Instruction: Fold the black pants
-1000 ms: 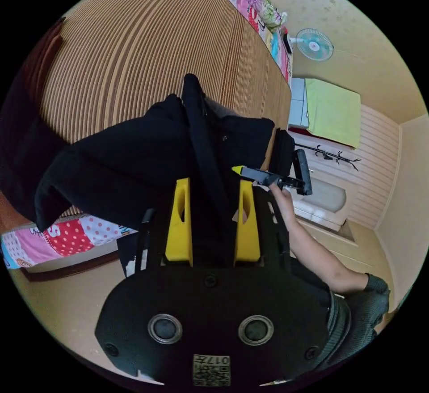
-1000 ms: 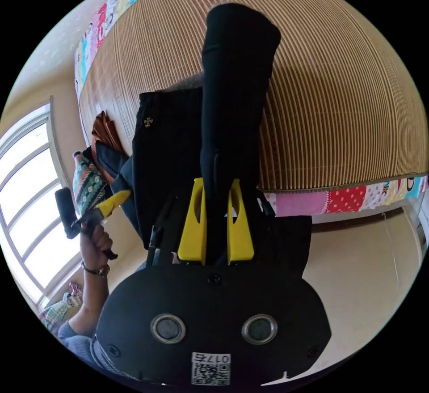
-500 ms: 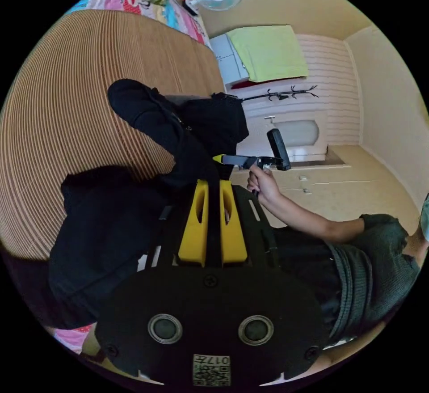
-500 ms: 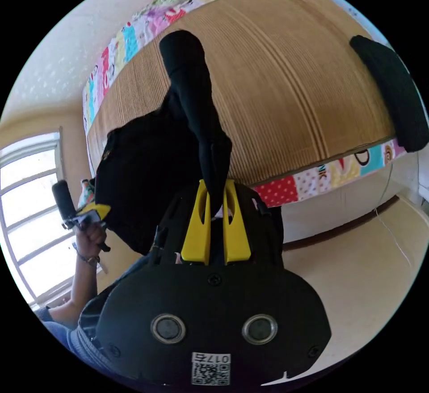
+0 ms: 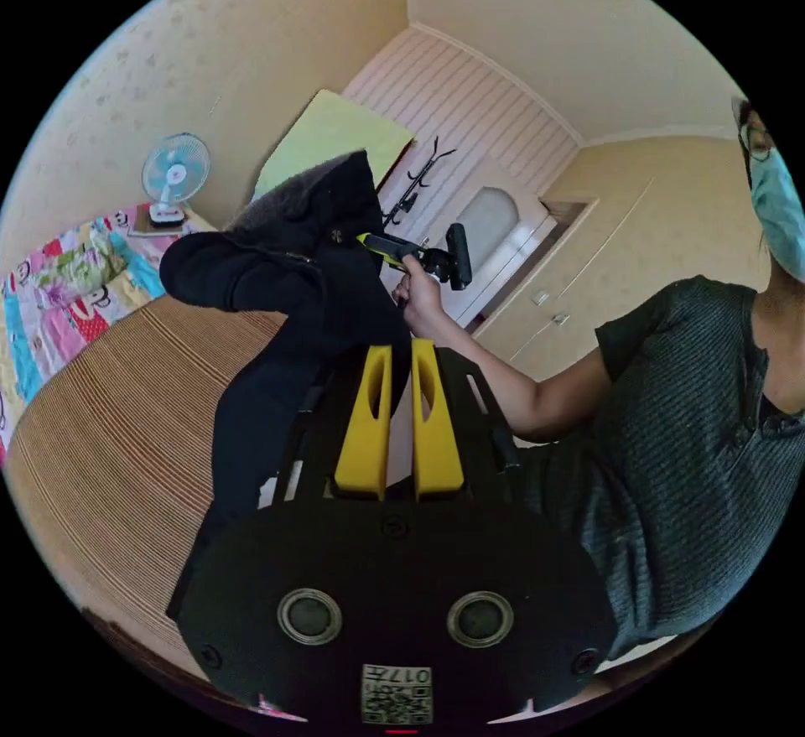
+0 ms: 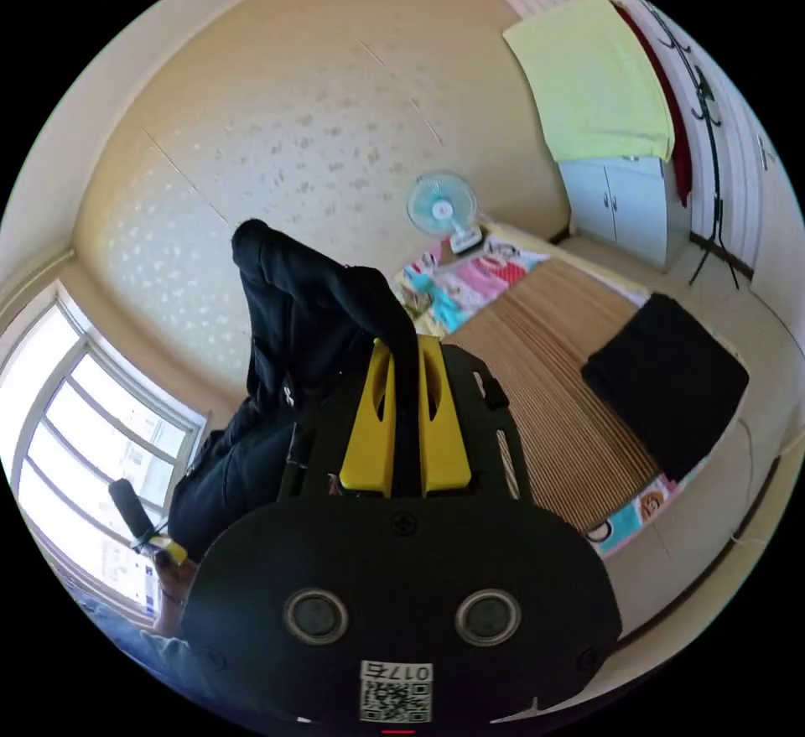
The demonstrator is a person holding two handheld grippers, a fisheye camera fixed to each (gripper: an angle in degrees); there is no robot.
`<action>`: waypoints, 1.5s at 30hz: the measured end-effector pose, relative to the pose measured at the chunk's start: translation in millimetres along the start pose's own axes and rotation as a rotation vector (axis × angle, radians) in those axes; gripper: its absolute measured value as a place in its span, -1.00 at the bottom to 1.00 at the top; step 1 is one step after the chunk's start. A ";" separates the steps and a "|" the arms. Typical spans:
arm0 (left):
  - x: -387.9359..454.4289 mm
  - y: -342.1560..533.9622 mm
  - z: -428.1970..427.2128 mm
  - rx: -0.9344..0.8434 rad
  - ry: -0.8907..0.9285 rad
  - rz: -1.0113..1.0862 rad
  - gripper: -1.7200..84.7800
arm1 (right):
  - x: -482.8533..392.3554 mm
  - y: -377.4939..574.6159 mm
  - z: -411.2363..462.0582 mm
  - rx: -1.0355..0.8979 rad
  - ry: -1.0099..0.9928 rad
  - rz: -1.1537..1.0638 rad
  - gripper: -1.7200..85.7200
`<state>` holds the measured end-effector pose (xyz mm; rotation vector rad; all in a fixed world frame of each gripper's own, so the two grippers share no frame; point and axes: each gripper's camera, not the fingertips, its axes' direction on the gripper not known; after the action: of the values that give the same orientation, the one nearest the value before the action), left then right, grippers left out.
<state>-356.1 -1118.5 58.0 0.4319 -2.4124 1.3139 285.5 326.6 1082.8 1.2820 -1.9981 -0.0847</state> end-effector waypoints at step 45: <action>183.9 745.1 -233.5 1.717 -0.087 -2.217 -0.84 | 172.8 75.7 260.6 -0.906 -0.452 1.065 -0.70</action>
<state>-799.9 -549.4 -292.4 2.1869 0.6755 1.2056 29.7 140.9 1022.8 -0.4400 -2.3059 -0.6991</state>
